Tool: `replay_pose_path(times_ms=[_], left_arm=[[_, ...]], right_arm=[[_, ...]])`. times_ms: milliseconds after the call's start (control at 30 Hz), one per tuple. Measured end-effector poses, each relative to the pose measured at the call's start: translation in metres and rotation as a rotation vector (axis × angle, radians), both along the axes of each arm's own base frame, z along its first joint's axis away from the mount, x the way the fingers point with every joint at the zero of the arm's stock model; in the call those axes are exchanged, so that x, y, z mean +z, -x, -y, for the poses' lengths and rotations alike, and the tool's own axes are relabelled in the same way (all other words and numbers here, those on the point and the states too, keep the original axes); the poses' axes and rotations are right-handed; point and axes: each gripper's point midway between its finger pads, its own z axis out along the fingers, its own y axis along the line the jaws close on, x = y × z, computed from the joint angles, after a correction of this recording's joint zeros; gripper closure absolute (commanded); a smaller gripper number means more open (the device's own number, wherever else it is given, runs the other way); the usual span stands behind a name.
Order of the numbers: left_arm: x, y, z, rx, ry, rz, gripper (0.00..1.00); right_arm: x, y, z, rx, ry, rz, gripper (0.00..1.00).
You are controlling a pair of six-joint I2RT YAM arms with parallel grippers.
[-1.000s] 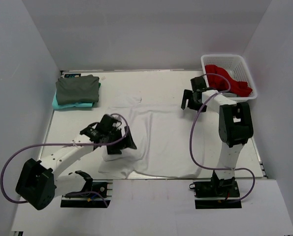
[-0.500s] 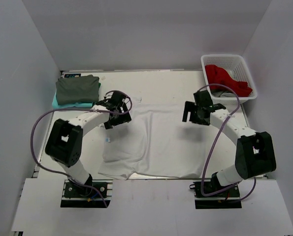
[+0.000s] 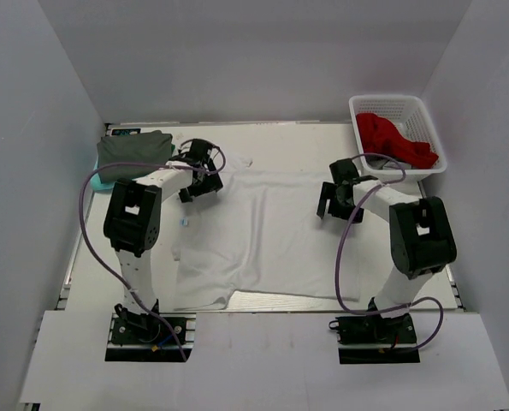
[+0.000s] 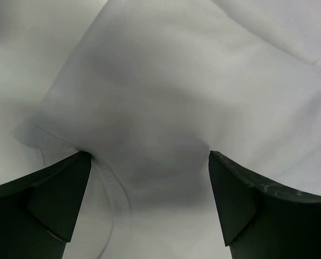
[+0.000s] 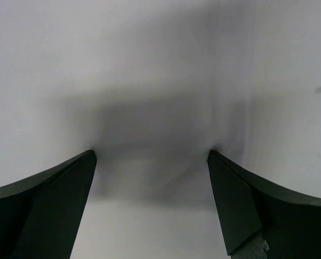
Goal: Fold and stack the t-shirts
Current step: Flatten out the tshirt, then grap the side of the flattened tshirt closest away from the robot with both arms
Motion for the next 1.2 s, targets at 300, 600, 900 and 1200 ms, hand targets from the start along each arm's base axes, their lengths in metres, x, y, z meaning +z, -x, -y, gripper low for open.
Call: replay_pose_path(times_ms=[300, 600, 900, 1200], left_arm=[[0.008, -0.115, 0.001, -0.043, 0.031, 0.125, 0.00], [0.023, -0.144, 0.006, -0.132, 0.047, 0.158, 0.00], [0.118, -0.017, -0.002, -0.128, 0.134, 0.227, 0.00], [0.064, 0.200, -0.019, 0.004, 0.351, 0.024, 0.00]], right_arm=[[0.005, -0.107, 0.010, 0.007, 0.005, 0.075, 0.10], [0.049, -0.159, -0.009, 0.150, -0.030, 0.188, 0.10], [0.129, -0.069, -0.016, 0.156, -0.125, 0.376, 0.10], [0.106, 0.015, 0.004, -0.070, -0.234, 0.419, 0.10]])
